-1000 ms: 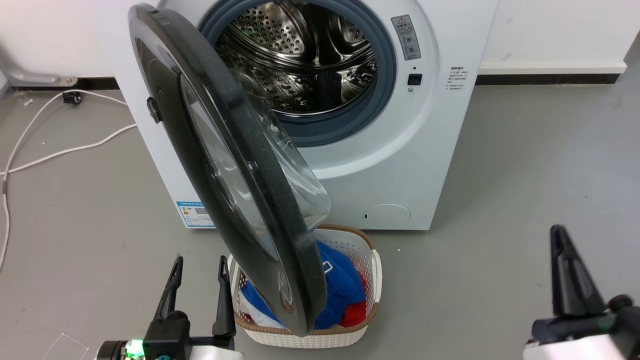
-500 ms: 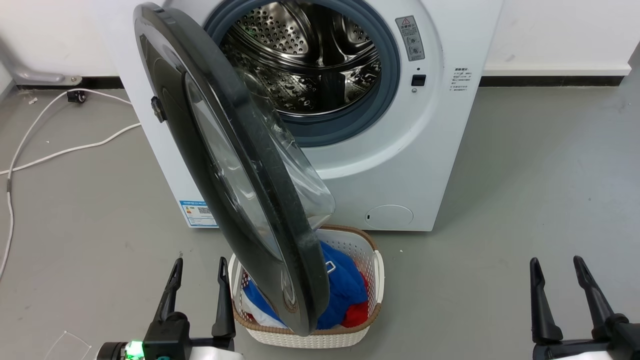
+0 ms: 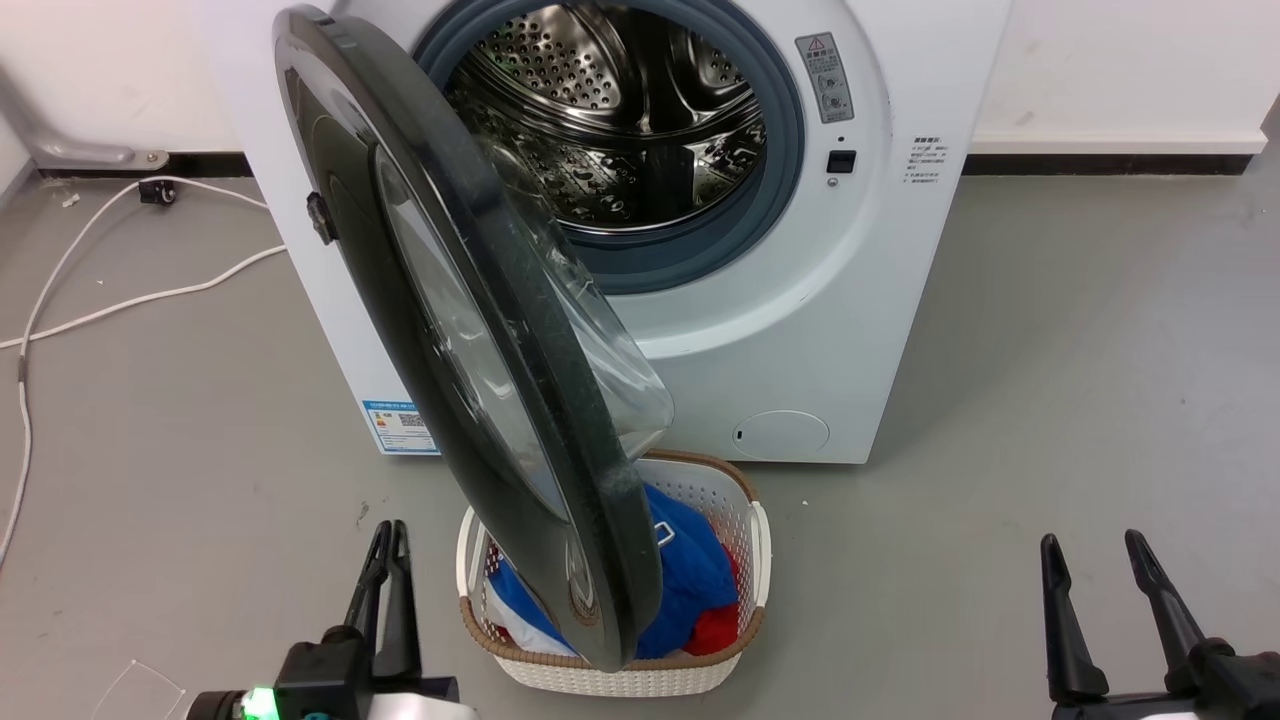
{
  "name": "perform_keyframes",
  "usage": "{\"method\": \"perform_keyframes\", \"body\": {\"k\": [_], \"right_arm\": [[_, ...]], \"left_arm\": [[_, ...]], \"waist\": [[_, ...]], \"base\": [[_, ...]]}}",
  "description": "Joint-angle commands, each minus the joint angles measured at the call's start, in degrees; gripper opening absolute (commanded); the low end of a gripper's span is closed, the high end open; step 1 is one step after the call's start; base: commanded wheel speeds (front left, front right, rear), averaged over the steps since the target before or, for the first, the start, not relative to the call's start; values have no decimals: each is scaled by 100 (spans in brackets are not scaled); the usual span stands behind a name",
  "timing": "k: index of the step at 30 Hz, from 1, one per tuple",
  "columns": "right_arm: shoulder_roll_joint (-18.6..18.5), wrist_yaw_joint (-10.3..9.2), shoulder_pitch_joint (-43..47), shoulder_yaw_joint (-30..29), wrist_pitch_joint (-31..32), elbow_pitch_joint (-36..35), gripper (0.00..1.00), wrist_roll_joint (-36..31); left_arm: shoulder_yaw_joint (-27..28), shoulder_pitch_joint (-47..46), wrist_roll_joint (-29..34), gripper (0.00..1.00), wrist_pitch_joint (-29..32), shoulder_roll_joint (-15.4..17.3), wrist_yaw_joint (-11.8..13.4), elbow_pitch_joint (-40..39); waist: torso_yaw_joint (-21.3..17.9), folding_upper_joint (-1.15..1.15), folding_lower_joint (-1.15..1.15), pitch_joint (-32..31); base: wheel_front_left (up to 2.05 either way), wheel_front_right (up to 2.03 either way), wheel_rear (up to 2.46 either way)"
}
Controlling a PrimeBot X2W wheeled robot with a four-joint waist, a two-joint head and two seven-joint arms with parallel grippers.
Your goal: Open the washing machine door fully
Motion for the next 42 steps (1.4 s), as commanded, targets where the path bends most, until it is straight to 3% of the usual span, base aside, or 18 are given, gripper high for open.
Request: {"method": "perform_keyframes", "body": {"k": [1,10,18,28,42], "right_arm": [[22,-1,5,9,-11,13,100,0],[21,-1,-34,17,-12,71,100,49],[21,-1,-56,74,-12,98,100,77],[21,-1,-90,139,-12,146,100,124],[22,-1,-49,166,-12,203,100,170]], "left_arm": [[40,48,-30,0,-16,-3,20,10],[383,-391,126,0,-16,74,49,-596],[76,-880,392,0,-15,177,-40,-1595],[-1118,-1374,603,0,-15,146,-255,-2107],[-2760,-1632,525,0,-15,105,-614,-1798]], "waist": [[-1,0,0,3],[29,0,0,13],[5,0,0,28],[-17,0,0,36],[-69,0,0,52]], "base": [[0,0,0],[0,0,0],[0,0,0],[0,0,0],[0,0,0]]}}
